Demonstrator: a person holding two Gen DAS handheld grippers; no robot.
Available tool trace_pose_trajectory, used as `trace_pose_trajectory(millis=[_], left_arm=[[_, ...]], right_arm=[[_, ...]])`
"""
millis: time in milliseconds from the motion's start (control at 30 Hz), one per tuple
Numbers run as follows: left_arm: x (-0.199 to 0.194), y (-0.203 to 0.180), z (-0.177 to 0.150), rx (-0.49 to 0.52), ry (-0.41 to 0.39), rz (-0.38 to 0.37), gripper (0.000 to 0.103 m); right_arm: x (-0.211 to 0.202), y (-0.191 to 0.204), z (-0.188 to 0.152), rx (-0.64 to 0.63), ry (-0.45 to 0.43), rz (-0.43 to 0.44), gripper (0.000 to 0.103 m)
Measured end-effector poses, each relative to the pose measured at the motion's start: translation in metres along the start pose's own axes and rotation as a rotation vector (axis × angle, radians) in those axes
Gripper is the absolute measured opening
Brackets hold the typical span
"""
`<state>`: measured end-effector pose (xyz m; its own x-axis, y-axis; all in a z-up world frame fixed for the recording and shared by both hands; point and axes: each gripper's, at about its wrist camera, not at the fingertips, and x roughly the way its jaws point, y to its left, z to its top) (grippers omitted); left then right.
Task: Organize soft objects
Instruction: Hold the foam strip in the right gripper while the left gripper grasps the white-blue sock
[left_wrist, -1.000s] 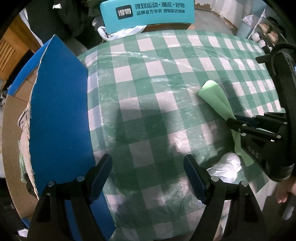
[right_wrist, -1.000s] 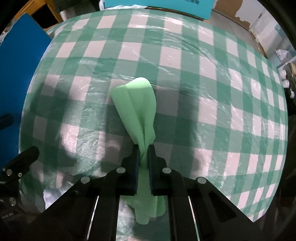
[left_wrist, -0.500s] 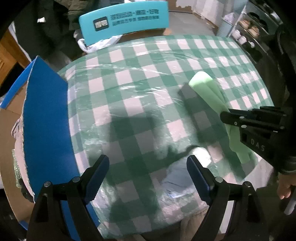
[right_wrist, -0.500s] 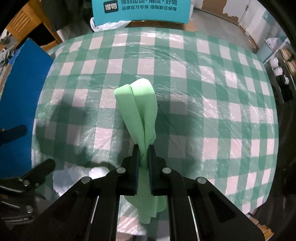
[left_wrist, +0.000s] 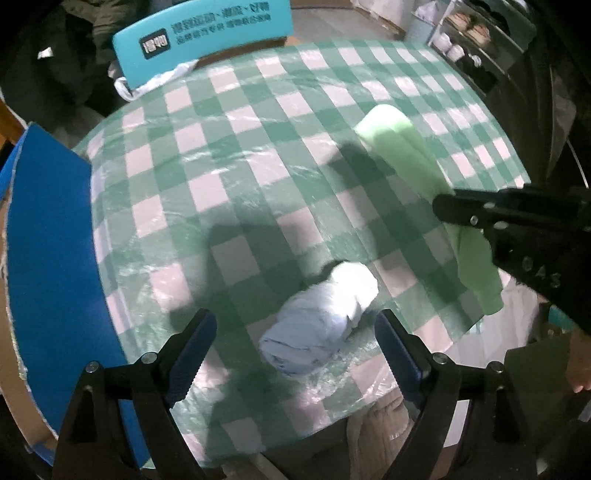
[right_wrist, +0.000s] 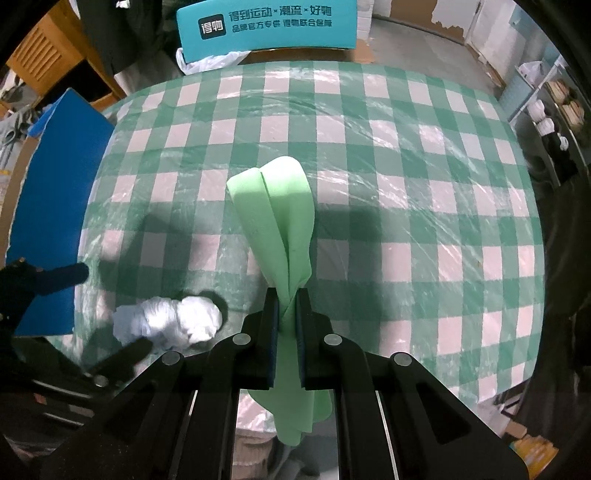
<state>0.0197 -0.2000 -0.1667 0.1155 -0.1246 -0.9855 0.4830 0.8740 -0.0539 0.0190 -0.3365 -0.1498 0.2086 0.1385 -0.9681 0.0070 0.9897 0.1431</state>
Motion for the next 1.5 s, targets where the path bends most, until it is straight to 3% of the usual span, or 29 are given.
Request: trace_pose_trajectory(millis=[567,633,767,933,967,1067,1133,1500], left_arm=[[0.042,-0.005,0.000,0.022,0.071,0.009,0.089],[0.043,-0.005,0.000,0.023,0.067,0.011,0.085],[0.045,-0.006,0.000,0.021,0.062,-0.002,0.066],[0.041,-0.002,-0.002,0.019,0.042,-0.004,0.058],[0.039,-0.001,-0.001,0.015,0.034,-0.003,0.052],[0.032,0.003,-0.001,0.002,0.017,0.000,0.051],[0.025,0.006,-0.001,-0.006,0.004,0.003,0.038],[-0.006,0.019,-0.003,-0.059,-0.066,0.001,0.038]], right_arm=[[0.007,-0.001,0.001,0.014,0.009,0.017,0.007],[0.009,0.000,0.001,0.013,0.012,0.019,0.007],[0.011,0.002,0.004,0.010,0.015,0.021,0.007],[0.010,0.006,0.006,0.003,0.014,0.023,0.007],[0.010,0.007,0.006,0.002,0.013,0.023,0.007],[0.008,0.009,0.008,-0.001,0.009,0.024,0.007],[0.006,0.010,0.009,-0.005,0.003,0.027,0.007],[-0.011,0.019,0.014,-0.021,-0.035,0.035,0.007]])
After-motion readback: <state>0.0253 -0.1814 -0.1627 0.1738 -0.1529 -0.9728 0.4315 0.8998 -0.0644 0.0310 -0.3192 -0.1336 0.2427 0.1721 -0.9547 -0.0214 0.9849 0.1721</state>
